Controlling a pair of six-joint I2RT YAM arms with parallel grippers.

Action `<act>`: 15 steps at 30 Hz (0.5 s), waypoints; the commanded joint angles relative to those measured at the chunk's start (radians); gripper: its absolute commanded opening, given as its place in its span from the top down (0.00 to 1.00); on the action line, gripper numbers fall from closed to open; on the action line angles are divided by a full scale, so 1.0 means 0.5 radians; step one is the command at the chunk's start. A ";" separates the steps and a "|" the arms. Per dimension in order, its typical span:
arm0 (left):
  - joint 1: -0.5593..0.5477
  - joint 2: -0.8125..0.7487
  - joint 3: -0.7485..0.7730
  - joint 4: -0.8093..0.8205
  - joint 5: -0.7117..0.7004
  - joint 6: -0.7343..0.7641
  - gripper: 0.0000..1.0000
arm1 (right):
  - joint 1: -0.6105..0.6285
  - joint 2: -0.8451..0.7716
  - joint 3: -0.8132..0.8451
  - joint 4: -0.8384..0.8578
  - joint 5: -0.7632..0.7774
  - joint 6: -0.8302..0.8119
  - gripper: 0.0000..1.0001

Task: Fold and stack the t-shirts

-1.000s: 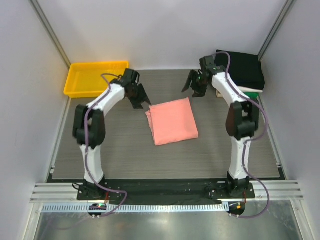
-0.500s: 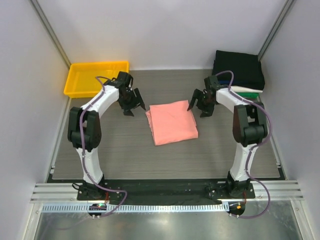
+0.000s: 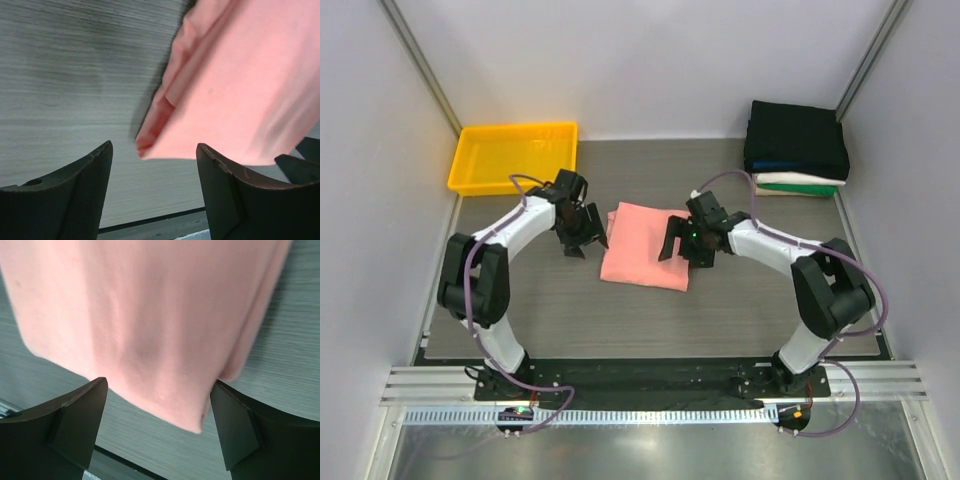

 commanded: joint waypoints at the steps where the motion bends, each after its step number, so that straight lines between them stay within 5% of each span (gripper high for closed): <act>1: 0.001 -0.308 -0.004 -0.034 -0.064 0.080 0.32 | -0.127 -0.241 0.032 -0.033 0.172 -0.010 0.11; 8: 0.004 -0.612 -0.114 -0.224 -0.202 0.206 0.32 | -0.437 -0.364 0.020 -0.148 0.022 -0.228 0.00; 15: 0.001 -0.892 -0.243 -0.289 -0.266 0.283 0.32 | -0.594 0.053 0.170 0.175 -0.319 -0.268 0.00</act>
